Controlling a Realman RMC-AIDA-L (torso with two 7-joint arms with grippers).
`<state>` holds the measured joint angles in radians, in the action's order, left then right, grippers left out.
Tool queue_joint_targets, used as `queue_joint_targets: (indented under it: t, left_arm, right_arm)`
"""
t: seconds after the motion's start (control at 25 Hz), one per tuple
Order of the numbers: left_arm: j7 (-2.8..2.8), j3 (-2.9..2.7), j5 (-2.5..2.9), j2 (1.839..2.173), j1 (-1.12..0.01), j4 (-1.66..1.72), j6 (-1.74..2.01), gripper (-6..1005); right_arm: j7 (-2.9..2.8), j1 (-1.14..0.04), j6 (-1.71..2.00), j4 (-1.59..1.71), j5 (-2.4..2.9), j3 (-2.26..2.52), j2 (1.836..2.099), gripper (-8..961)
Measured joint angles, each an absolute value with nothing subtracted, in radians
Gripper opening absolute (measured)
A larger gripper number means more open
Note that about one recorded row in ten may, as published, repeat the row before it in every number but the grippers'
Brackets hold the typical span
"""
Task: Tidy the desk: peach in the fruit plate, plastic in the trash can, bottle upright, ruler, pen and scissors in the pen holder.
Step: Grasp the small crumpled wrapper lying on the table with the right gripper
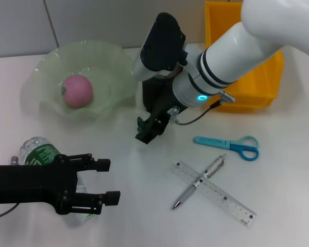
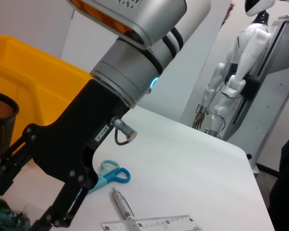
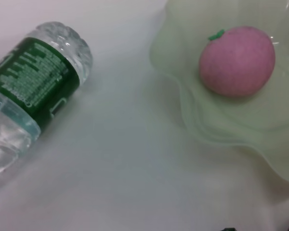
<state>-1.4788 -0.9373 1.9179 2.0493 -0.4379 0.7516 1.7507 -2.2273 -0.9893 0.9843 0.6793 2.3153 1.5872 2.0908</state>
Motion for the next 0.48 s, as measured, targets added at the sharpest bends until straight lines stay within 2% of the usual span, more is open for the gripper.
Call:
queue_joint_targets:
  t: [0.48]
  left_arm:
    - [-1.479, -0.937, 1.917, 2.051, -0.437, 0.75, 1.75, 837]
  right_arm:
    - [-2.232, -0.99, 0.926, 0.654, 2.314, 1.625, 2.092, 807]
